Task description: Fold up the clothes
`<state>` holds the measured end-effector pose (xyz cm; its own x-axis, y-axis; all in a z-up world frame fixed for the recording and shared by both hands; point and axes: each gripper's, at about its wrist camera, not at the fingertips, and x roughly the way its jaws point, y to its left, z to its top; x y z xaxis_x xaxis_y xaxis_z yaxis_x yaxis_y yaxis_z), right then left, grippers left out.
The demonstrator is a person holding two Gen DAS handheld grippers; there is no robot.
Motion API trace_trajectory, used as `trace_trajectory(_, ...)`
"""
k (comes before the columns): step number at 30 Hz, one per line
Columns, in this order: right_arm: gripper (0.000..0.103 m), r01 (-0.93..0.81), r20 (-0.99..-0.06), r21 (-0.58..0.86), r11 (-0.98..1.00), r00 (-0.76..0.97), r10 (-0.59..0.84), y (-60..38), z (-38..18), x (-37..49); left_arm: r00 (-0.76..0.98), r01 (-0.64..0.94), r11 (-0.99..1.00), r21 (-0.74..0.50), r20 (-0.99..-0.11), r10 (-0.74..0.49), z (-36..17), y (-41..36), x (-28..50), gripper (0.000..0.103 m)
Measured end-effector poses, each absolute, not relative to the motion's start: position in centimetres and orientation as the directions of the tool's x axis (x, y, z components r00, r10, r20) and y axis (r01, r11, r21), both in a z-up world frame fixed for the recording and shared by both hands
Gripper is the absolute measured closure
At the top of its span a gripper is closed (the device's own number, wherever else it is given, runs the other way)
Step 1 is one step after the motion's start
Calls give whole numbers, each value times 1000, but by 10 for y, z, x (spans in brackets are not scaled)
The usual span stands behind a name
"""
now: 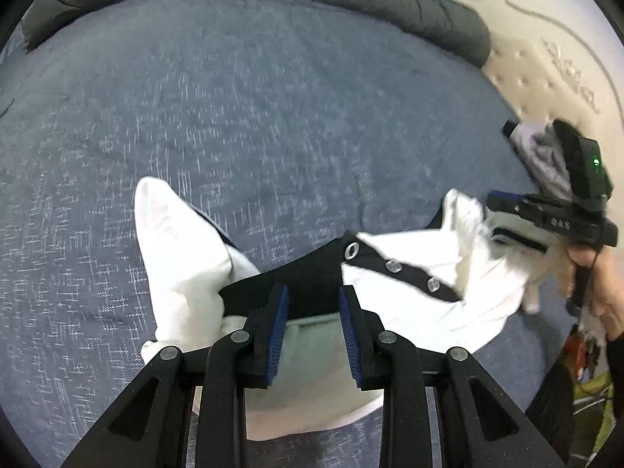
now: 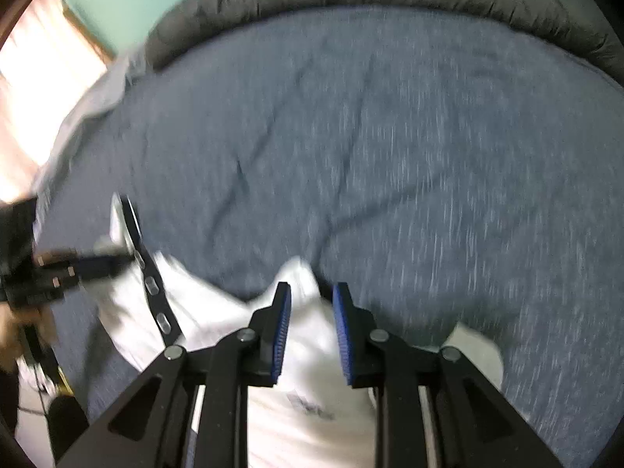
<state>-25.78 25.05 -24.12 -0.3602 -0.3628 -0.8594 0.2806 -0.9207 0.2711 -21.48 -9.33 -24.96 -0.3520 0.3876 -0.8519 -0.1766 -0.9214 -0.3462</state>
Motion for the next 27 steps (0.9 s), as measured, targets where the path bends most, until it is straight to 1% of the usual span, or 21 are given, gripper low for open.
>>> trace_trajectory(1, 81, 273, -855, 278, -921, -367, -367, 250, -237, -263, -365, -163, -920, -356, -845, 391, -246, -98, -216, 73)
trace_trajectory(2, 81, 267, -851, 284, -921, -373, -370, 250, -233, -269, -383, -146, -920, -364, -836, 392, -242, -104, -218, 70)
trace_trajectory(3, 81, 266, -857, 280, -922, -363, -365, 247, -235, -275, -401, -129, -919, -373, -828, 392, -238, -110, -220, 65)
trace_trajectory(5, 80, 261, -870, 269, -927, -346, -350, 238, -241, -285, -418, -88, -921, -379, -825, 379, -236, -119, -227, 60)
trace_trajectory(8, 74, 236, -890, 253, -938, -324, -322, 233, -255, -298, -415, -42, -919, -392, -830, 373, -242, -126, -241, 60)
trace_trajectory(11, 74, 273, -908, 219, -937, -295, -298, 224, -265, -295, -369, -40, -922, -386, -852, 372, -257, -120, -250, 60)
trace_trajectory(19, 73, 362, -945, 147, -921, -224, -239, 205, -290, -284, -305, -64, -931, -360, -881, 362, -278, -109, -241, 60)
trace_trajectory(20, 71, 363, -946, 150, -920, -219, -240, 206, -290, -280, -297, -68, -932, -357, -884, 360, -280, -107, -239, 60)
trace_trajectory(21, 65, 364, -947, 152, -919, -214, -242, 208, -290, -277, -289, -71, -933, -354, -888, 359, -283, -106, -238, 60)
trace_trajectory(22, 63, 365, -947, 155, -918, -208, -243, 209, -291, -273, -287, -72, -934, -351, -889, 357, -283, -105, -236, 60)
trace_trajectory(27, 63, 389, -951, 156, -908, -190, -245, 213, -291, -255, -293, -95, -941, -324, -894, 338, -276, -99, -225, 60)
